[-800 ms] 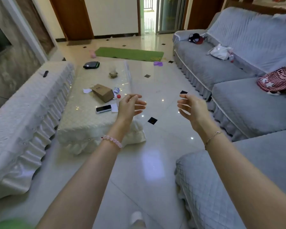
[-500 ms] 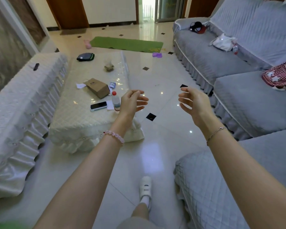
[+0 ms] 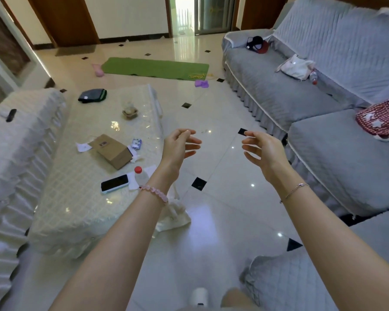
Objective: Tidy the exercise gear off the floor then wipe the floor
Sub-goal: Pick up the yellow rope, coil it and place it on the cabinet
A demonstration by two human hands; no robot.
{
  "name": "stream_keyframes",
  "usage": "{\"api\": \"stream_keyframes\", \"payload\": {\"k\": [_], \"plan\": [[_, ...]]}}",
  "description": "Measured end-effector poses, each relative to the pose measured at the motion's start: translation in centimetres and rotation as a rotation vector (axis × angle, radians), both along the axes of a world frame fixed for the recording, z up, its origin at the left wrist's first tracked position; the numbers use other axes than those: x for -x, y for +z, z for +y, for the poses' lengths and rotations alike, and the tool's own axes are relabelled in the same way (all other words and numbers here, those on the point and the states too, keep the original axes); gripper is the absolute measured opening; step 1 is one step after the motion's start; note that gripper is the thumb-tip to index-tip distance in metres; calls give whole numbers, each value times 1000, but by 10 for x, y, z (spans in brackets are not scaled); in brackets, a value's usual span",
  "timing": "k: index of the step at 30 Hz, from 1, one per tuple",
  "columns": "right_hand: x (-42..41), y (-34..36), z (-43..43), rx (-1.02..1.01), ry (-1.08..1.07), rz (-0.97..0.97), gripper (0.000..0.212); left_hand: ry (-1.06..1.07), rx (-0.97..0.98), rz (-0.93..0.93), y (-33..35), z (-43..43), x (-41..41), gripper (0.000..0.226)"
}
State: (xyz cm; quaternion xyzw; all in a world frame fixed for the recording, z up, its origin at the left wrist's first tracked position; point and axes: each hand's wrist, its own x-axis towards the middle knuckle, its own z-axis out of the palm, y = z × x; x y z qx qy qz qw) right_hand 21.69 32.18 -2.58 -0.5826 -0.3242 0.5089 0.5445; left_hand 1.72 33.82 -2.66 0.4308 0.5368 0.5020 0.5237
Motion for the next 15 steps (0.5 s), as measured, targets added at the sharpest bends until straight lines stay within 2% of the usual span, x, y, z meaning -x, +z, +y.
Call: {"api": "stream_keyframes", "payload": {"k": [15], "plan": [[-57,-13,263,47,55,48,21,40,31,8,-5,258,-55,21]]}}
